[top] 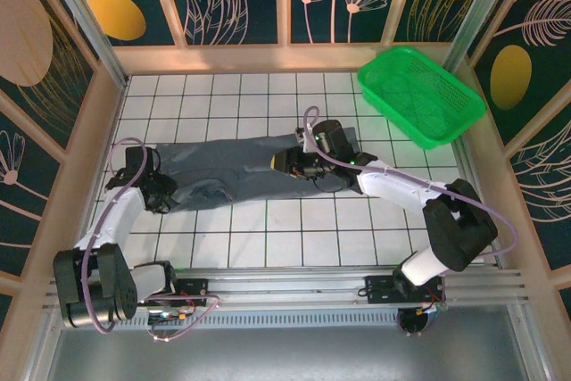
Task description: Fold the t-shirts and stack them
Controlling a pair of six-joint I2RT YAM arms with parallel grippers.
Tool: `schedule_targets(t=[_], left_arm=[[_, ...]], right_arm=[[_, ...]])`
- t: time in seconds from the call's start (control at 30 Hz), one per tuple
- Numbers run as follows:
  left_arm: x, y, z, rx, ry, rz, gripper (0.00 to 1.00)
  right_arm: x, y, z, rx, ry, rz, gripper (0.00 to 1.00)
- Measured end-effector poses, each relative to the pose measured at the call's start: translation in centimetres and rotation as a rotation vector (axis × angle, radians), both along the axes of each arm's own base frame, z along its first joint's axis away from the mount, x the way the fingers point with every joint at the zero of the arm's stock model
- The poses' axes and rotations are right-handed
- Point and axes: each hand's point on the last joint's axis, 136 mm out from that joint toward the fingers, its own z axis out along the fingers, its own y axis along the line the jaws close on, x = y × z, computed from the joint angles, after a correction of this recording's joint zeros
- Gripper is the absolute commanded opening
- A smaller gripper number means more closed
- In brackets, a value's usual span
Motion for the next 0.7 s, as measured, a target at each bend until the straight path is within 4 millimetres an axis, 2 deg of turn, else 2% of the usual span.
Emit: schedule_targets(t=[0.17, 0.4, 0.7], left_arm=[[0.4, 0.2, -1.2, 0.004, -0.014, -0.010, 0.25], [0.0, -0.2, -2.6, -0.013, -0.009, -0.017, 0.26], [0.9, -0.5, -3.0, -0.026, -0.067, -0.030, 0.27]], right_arm=[[0.0, 0.0, 0.1, 0.001, -0.001, 0.000, 0.42], [0.0, 0.0, 0.0, 0.001, -0.001, 0.000, 0.43], [0.0, 0.0, 0.0, 0.001, 0.000, 0.000, 0.43]])
